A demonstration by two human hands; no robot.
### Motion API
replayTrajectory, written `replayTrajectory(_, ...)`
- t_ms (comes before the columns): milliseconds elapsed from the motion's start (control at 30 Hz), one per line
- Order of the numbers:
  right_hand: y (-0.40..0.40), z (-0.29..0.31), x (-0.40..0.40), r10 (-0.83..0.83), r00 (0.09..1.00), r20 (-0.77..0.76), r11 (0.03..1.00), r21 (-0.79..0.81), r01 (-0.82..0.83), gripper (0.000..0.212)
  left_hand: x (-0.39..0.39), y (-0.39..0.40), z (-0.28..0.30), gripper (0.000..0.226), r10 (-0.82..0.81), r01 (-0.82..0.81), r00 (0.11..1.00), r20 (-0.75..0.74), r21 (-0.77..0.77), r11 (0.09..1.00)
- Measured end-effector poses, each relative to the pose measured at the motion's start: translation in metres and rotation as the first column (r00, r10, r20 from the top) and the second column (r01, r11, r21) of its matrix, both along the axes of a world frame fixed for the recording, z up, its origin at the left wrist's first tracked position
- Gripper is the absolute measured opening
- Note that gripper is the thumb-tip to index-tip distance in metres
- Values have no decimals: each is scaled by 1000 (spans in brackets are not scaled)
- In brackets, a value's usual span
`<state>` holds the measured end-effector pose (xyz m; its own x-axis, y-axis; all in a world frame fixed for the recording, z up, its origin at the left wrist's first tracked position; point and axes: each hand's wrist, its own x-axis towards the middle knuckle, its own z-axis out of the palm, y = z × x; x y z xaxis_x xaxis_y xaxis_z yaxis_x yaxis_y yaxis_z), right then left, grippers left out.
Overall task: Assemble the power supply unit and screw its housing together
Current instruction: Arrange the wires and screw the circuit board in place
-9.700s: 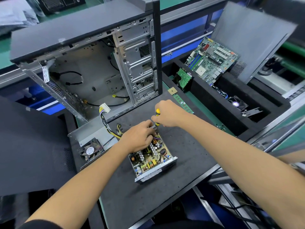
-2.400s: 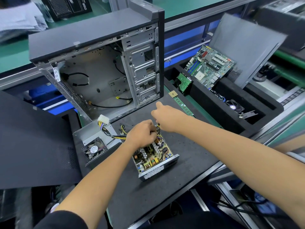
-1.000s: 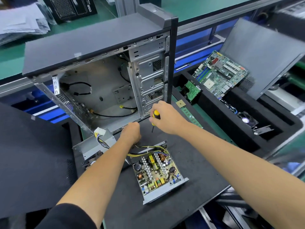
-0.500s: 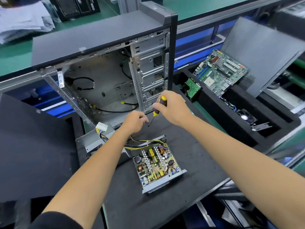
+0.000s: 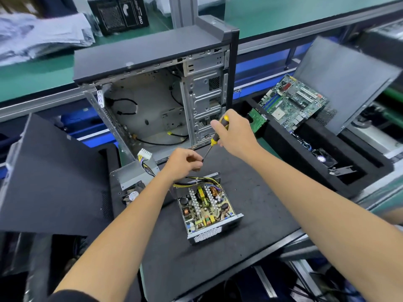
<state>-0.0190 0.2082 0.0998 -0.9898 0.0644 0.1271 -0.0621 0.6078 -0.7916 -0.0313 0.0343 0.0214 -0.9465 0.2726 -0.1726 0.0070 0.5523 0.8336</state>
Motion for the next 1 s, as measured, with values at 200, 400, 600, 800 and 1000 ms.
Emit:
replayTrajectory(200, -3, 4, 6, 33, 999, 25, 999, 17, -33, 30, 11, 4, -2, 4, 6, -7, 1000, 8, 34, 999)
replayTrajectory(400, -1, 8, 12, 91, 994, 61, 996, 15, -92, 26, 17, 5, -2, 10, -64, 59, 997, -41, -101, 993)
replayTrajectory(600, 0, 15, 17, 181, 978, 108, 971, 141, -195, 25, 21, 14, -3, 25, -220, 197, 972, -78, -234, 952)
replayTrajectory(800, 2, 21, 25, 259, 960, 103, 927, 253, -277, 25, 24, 28, 0, 11, -373, 330, 925, -66, -343, 879)
replayTrajectory(1000, 12, 30, 30, 320, 915, 247, 842, 368, -394, 33, 32, 30, -6, 14, -520, 426, 849, -94, -461, 779)
